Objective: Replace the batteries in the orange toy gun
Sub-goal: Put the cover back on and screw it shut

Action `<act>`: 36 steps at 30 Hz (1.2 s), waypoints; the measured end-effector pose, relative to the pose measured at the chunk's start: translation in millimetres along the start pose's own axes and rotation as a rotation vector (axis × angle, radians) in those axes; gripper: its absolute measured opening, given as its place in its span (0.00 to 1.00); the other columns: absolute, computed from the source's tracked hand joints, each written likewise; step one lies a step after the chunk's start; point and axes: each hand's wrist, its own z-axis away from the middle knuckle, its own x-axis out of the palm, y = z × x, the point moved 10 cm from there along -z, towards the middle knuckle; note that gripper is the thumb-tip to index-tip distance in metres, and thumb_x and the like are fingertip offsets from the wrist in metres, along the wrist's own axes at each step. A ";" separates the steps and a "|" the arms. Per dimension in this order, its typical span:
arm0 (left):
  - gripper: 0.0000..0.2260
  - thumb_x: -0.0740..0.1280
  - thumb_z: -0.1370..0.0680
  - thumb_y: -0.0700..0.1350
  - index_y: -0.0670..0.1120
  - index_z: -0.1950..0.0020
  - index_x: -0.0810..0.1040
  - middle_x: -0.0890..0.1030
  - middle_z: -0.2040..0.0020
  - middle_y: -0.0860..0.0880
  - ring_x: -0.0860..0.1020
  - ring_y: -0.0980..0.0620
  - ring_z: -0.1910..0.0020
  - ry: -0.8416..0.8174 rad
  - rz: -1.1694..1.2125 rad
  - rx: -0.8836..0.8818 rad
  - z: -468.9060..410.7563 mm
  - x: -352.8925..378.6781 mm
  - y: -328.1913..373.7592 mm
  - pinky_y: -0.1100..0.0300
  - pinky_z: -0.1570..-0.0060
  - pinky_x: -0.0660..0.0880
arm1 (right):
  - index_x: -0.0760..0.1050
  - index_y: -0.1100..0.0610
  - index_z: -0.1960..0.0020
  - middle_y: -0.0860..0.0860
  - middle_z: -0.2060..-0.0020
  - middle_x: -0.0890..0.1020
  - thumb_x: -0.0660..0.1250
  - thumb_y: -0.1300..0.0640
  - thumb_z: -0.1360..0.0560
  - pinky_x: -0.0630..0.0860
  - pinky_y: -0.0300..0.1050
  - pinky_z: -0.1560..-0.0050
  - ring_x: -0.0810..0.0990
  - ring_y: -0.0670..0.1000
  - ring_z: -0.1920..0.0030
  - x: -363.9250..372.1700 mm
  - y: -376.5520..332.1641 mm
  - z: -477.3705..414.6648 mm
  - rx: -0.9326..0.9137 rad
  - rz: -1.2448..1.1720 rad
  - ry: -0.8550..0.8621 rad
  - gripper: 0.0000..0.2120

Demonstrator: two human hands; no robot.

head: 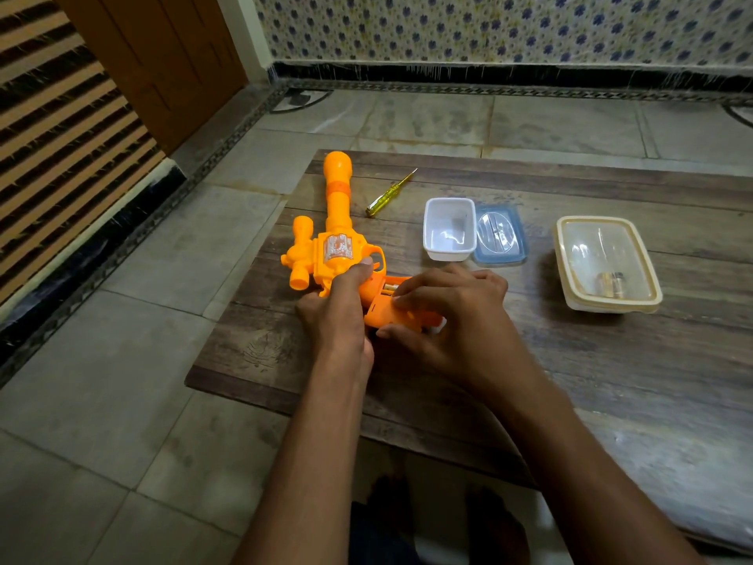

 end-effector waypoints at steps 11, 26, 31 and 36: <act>0.13 0.79 0.32 0.37 0.48 0.52 0.82 0.86 0.53 0.48 0.86 0.45 0.52 0.002 -0.016 -0.004 0.2 -0.5 -0.1 0.40 0.49 0.83 | 0.85 0.50 0.55 0.43 0.48 0.85 0.76 0.40 0.35 0.58 0.53 0.48 0.78 0.54 0.45 -0.3 5.4 -1.1 0.008 0.038 0.026 0.15; 0.14 0.76 0.29 0.34 0.49 0.52 0.78 0.83 0.53 0.49 0.83 0.48 0.54 -0.035 0.050 -0.107 8.0 4.7 -1.4 0.51 0.59 0.82 | 0.84 0.61 0.53 0.58 0.52 0.86 0.82 0.55 0.33 0.79 0.50 0.53 0.83 0.57 0.52 -4.5 13.1 -5.9 0.120 -0.123 0.042 0.14; 0.14 0.75 0.28 0.33 0.50 0.53 0.78 0.83 0.54 0.49 0.83 0.46 0.53 -0.051 0.052 -0.109 8.6 6.4 -0.9 0.49 0.57 0.83 | 0.85 0.60 0.49 0.55 0.53 0.86 0.81 0.54 0.32 0.76 0.45 0.56 0.82 0.53 0.55 -5.7 12.2 -8.7 0.128 -0.091 0.030 0.15; 0.15 0.75 0.28 0.33 0.51 0.53 0.77 0.83 0.53 0.49 0.83 0.47 0.53 -0.060 0.058 -0.107 9.8 8.1 0.2 0.50 0.59 0.83 | 0.85 0.61 0.53 0.57 0.57 0.86 0.80 0.57 0.32 0.78 0.51 0.56 0.83 0.56 0.57 -4.0 13.3 -10.2 0.169 -0.086 0.027 0.11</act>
